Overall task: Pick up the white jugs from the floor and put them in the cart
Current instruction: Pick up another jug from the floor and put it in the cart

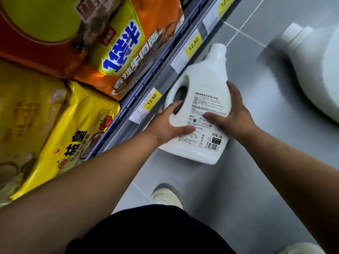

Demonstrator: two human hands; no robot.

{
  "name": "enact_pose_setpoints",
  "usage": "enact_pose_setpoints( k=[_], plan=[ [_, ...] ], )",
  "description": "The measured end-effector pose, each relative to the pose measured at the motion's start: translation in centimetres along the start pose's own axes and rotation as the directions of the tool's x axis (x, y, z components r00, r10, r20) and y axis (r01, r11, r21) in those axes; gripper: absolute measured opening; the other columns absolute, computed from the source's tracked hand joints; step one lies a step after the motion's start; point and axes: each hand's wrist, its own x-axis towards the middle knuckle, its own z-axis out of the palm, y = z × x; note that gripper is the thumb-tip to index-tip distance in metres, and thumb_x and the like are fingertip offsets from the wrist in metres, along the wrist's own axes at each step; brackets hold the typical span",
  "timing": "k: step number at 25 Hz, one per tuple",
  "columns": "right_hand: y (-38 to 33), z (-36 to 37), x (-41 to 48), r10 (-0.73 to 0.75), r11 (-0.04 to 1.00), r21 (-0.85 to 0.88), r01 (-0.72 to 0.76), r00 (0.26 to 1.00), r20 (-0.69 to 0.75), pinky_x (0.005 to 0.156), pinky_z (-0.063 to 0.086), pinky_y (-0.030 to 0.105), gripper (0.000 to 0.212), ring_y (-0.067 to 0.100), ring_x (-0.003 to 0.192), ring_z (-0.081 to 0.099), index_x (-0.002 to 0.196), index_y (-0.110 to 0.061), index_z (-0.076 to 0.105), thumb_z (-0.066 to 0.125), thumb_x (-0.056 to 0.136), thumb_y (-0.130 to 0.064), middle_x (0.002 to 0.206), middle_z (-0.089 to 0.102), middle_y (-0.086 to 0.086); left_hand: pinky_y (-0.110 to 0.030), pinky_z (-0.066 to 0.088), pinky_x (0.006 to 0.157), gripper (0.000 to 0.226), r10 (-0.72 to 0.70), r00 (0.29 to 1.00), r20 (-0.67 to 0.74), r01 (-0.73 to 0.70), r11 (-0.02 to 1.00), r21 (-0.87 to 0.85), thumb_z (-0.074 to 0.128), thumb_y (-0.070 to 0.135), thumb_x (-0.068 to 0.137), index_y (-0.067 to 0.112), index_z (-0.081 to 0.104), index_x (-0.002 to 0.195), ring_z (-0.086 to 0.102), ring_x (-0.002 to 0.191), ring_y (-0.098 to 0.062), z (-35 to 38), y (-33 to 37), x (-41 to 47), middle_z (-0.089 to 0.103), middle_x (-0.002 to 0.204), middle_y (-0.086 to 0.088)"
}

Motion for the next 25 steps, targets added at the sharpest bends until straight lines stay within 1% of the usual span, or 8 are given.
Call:
enact_pose_setpoints(
  k=[2, 5, 10, 16, 19, 21, 24, 25],
  plan=[
    [0.5, 0.7, 0.3, -0.001, 0.996, 0.086, 0.006, 0.999, -0.053, 0.084, 0.05, 0.026, 0.1, 0.011, 0.104, 0.061, 0.14, -0.052, 0.021, 0.085, 0.063, -0.044, 0.126, 0.057, -0.013, -0.041, 0.038, 0.112, 0.105, 0.004, 1.0, -0.011, -0.004, 1.0, -0.022, 0.078, 0.081, 0.038, 0.062, 0.037, 0.133, 0.046, 0.129, -0.018, 0.3, -0.6, 0.7, 0.045, 0.134, 0.003],
    [0.4, 0.8, 0.0, -0.001, 0.991, 0.135, 0.011, 0.997, -0.076, 0.08, 0.05, 0.026, 0.097, 0.009, 0.103, 0.061, 0.14, -0.051, 0.024, 0.085, 0.065, -0.042, 0.123, 0.057, -0.012, -0.04, 0.042, 0.11, 0.101, -0.024, 0.999, -0.026, 0.023, 0.999, -0.043, 0.079, 0.081, 0.04, 0.066, 0.038, 0.132, 0.052, 0.123, -0.016, 0.7, -0.1, 0.7, 0.048, 0.131, 0.001],
    [0.3, -1.4, -3.6, 0.037, 0.98, 0.199, -0.014, 0.993, -0.112, 0.091, 0.053, 0.037, 0.092, 0.004, 0.102, 0.062, 0.137, -0.049, 0.029, 0.083, 0.064, -0.041, 0.118, 0.061, -0.018, -0.043, 0.049, 0.103, 0.101, 0.018, 0.999, 0.042, -0.018, 1.0, -0.014, 0.078, 0.084, 0.042, 0.066, 0.039, 0.133, 0.063, 0.114, -0.018, 1.6, 1.9, -1.8, 0.059, 0.129, -0.001],
    [-3.8, -6.9, -11.9, 0.102, 0.944, 0.328, -0.035, 0.977, -0.188, 0.098, 0.05, 0.041, 0.096, 0.002, 0.11, 0.061, 0.139, -0.045, 0.032, 0.084, 0.059, -0.042, 0.122, 0.061, -0.022, -0.034, 0.041, 0.109, 0.107, 0.065, 0.995, 0.08, -0.067, 0.998, 0.023, 0.081, 0.075, 0.043, 0.067, 0.03, 0.137, 0.054, 0.118, -0.016, -0.4, 9.8, -10.7, 0.043, 0.13, 0.0],
    [-8.4, -10.6, -17.1, 0.09, 0.94, 0.341, -0.015, 0.975, -0.204, 0.101, 0.048, 0.043, 0.098, 0.005, 0.116, 0.059, 0.142, -0.04, 0.032, 0.085, 0.06, -0.04, 0.13, 0.058, -0.015, -0.035, 0.04, 0.11, 0.109, 0.088, 0.99, 0.111, -0.089, 0.996, -0.004, 0.08, 0.076, 0.043, 0.067, 0.028, 0.138, 0.051, 0.123, -0.017, -2.7, 14.3, -16.7, 0.041, 0.135, 0.0],
    [-12.1, -13.1, -21.0, 0.08, 0.938, 0.347, 0.002, 0.972, -0.221, 0.1, 0.049, 0.036, 0.098, -0.001, 0.115, 0.058, 0.144, -0.037, 0.03, 0.085, 0.063, -0.035, 0.13, 0.057, -0.018, -0.036, 0.039, 0.112, 0.113, 0.106, 0.987, 0.118, -0.104, 0.994, -0.019, 0.076, 0.083, 0.038, 0.067, 0.029, 0.138, 0.049, 0.128, -0.019, -4.5, 17.4, -21.3, 0.039, 0.139, -0.002],
    [-18.5, -16.7, -26.5, 0.051, 0.94, 0.34, 0.029, 0.973, -0.225, 0.089, 0.046, 0.012, 0.097, -0.017, 0.105, 0.055, 0.146, -0.035, 0.028, 0.085, 0.068, -0.026, 0.12, 0.052, -0.035, -0.034, 0.037, 0.113, 0.111, 0.119, 0.989, 0.086, -0.118, 0.993, -0.025, 0.076, 0.082, 0.038, 0.068, 0.029, 0.137, 0.047, 0.13, -0.018, -7.6, 21.9, -28.6, 0.038, 0.141, -0.005],
    [-21.2, -18.0, -28.6, 0.034, 0.946, 0.321, 0.044, 0.972, -0.232, 0.087, 0.045, 0.009, 0.097, -0.02, 0.104, 0.053, 0.146, -0.035, 0.028, 0.085, 0.068, -0.027, 0.117, 0.05, -0.039, -0.035, 0.039, 0.112, 0.109, 0.134, 0.989, 0.065, -0.133, 0.991, -0.024, 0.074, 0.083, 0.037, 0.069, 0.029, 0.135, 0.05, 0.128, -0.017, -8.9, 23.6, -31.3, 0.041, 0.139, -0.004]
  ],
)
